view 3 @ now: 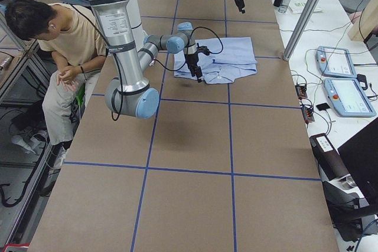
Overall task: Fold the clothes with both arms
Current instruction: 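Move the right gripper up to the collar and press it flat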
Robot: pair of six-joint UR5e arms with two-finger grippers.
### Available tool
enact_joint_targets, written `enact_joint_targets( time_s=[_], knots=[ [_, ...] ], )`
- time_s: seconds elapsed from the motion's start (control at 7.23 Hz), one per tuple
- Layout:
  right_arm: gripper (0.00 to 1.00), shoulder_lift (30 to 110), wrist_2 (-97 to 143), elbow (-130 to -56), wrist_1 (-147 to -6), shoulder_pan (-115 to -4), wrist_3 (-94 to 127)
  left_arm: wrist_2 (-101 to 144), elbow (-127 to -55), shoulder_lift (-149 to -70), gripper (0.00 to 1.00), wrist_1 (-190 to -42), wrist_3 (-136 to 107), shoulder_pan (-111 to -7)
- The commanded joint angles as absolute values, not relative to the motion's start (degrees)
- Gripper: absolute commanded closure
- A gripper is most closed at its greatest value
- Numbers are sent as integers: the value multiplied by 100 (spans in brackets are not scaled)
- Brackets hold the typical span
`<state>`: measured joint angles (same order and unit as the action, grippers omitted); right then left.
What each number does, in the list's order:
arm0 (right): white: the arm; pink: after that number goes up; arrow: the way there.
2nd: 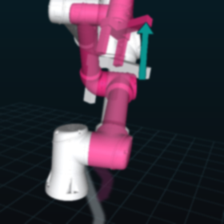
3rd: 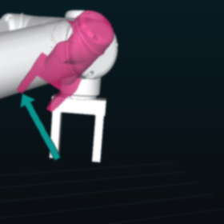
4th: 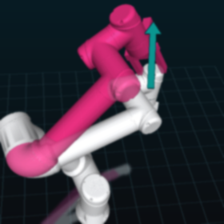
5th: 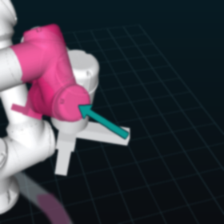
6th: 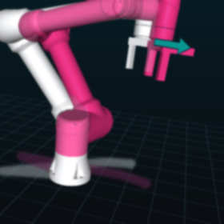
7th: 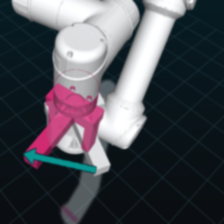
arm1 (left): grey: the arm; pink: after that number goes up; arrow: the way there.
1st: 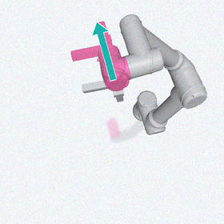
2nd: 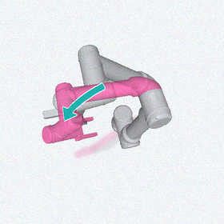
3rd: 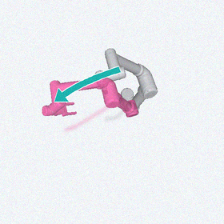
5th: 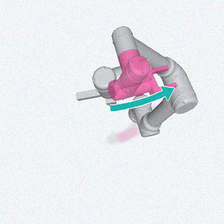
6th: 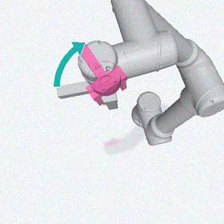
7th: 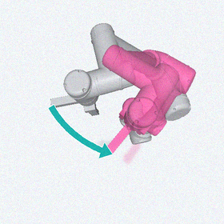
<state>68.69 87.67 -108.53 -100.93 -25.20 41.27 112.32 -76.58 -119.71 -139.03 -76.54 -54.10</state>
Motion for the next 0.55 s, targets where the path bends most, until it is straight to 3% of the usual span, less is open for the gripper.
enact_joint_targets(
  time_s=[0.0, 0.41],
  knots=[
    [0, 6360, 8911, -10681, -10142, -2715, 4113, 11328, -7699, -11962, 26, -13904, -7655, -5431],
    [0, 5338, 8921, -9873, -10072, -2777, 4523, 11628, -7892, -11655, 26, -13939, -7603, -5572]
  ],
)
